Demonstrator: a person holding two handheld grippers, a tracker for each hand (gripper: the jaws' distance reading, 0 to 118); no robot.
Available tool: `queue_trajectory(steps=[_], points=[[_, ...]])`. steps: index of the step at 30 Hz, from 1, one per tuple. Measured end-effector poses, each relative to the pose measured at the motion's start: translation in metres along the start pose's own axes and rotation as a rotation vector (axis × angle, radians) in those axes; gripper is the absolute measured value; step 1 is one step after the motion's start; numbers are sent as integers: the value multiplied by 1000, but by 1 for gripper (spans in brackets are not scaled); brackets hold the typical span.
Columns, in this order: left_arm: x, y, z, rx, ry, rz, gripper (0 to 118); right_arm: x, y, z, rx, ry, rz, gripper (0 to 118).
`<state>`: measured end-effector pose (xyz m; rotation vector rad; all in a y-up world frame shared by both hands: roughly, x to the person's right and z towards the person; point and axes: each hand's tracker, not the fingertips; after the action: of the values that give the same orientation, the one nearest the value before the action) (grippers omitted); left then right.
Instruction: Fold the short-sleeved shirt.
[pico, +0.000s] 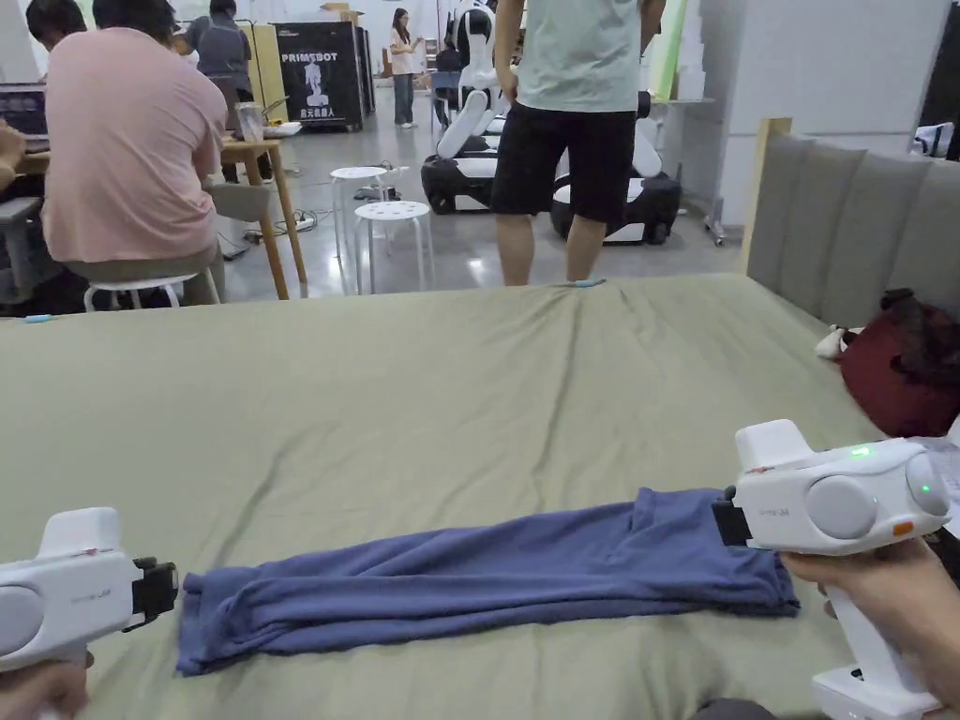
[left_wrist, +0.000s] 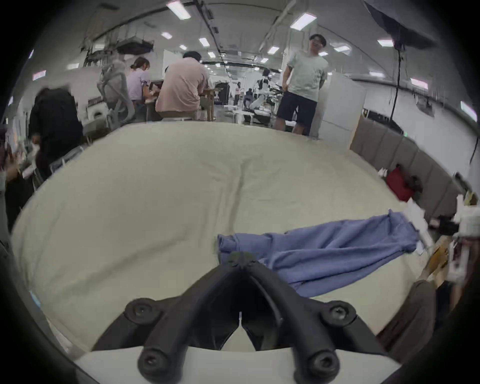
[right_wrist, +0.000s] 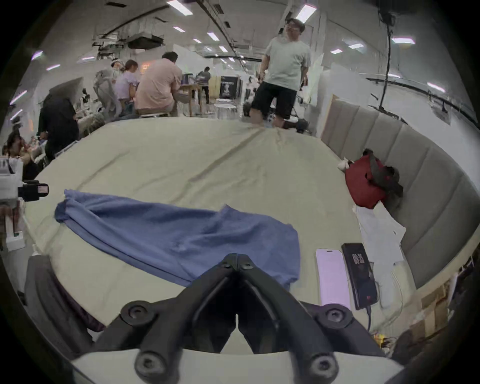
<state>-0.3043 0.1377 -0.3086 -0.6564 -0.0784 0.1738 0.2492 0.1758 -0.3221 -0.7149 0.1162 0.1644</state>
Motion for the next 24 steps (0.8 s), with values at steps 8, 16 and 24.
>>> queue_trajectory(steps=[8,16,24], points=[[-52,-17,-24,-117,-359,384,111,-46,10,-8,8,88,53,0],[-58,-38,-69,-160,-373,481,101,-69,6,-27,-28,143,69,0],[-47,-21,-99,-161,-415,499,103,-74,-1,-35,-61,137,69,0]])
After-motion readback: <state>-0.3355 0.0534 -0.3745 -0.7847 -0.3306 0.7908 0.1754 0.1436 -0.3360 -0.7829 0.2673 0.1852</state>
